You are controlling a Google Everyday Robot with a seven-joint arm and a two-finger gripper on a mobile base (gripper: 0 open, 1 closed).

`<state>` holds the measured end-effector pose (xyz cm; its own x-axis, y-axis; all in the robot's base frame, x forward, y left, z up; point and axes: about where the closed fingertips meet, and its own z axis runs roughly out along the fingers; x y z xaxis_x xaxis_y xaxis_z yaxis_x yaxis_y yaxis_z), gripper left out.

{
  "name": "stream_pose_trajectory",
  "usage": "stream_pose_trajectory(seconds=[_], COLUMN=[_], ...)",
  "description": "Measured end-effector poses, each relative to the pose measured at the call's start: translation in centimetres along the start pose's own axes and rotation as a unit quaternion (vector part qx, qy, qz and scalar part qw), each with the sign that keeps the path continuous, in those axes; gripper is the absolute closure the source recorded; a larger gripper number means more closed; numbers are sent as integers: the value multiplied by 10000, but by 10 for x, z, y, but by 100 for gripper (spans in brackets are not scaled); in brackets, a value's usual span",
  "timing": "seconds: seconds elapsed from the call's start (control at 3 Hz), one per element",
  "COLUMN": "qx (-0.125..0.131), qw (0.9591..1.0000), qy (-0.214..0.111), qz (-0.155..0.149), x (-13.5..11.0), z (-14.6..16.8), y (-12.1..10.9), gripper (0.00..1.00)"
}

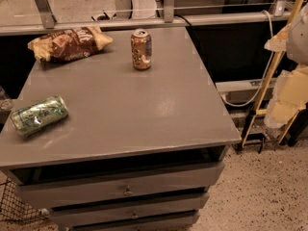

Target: Pick orange can

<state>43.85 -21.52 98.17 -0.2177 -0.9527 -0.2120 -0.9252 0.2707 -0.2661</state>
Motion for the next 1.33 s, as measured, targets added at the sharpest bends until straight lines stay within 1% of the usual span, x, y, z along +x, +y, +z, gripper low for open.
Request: stream_pose_trajectory(seconds=[0.33,0.67,1.0,1.33], qx=[0,214,499,722], qw=[10000,9990,9913,9700], qy=[0,-306,-848,-1411], qz=[0,231,874,1845], x=[0,-9,-25,-44], z=[0,10,39,67], y=[0,-28,-82,-139], gripper=[0,0,0,0])
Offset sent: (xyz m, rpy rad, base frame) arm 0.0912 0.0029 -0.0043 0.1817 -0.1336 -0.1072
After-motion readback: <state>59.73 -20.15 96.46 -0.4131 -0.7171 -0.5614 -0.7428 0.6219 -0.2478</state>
